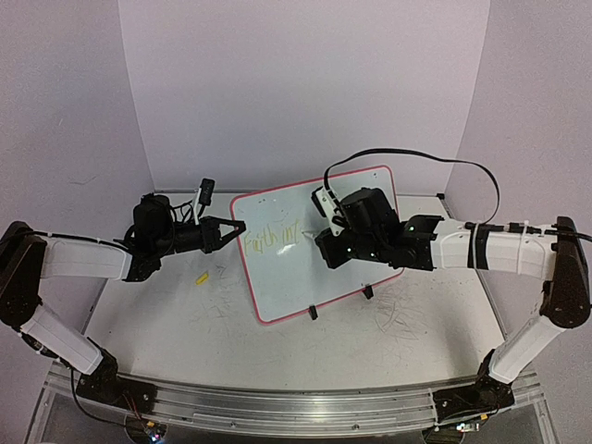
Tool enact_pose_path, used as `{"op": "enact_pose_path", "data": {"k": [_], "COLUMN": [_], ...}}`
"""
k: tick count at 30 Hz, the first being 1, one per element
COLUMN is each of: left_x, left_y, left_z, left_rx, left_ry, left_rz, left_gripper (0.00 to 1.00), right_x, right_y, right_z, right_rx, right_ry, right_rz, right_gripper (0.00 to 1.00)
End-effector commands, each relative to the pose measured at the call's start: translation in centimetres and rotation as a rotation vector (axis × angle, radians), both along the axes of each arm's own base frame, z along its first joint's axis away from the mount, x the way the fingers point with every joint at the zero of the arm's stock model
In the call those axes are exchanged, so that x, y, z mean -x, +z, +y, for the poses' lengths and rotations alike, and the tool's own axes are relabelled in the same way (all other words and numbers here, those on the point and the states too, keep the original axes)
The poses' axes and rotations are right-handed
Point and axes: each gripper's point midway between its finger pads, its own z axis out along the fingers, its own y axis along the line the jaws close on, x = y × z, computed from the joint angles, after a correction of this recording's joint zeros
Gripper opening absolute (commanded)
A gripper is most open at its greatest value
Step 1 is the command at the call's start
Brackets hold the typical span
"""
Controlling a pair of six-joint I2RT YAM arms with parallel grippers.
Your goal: Write a sentence on the whiteboard
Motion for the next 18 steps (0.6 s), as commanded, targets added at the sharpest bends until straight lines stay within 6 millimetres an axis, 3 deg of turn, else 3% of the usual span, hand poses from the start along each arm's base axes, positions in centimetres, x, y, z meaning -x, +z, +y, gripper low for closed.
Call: {"op": "enact_pose_path", "data": {"k": [1, 18], "left_x": [-0.1, -0.2], "left_y": [0.3, 0.3], "left_z": [0.2, 0.2], "left_rx": [-0.031, -0.033], "left_ry": [0.015, 0.013], "left_rz": [-0.050, -0.052], "left_gripper": [0.00, 0.00], "right_x": [-1.8, -2.0], "right_y": [2.8, 2.9], "right_z": [-1.1, 0.3], "right_rx": [-0.039, -0.057], "right_ry": [-0.082, -0.046], "right_rz": [-0.064, -0.064], "right_gripper": [0.00, 0.00]}}
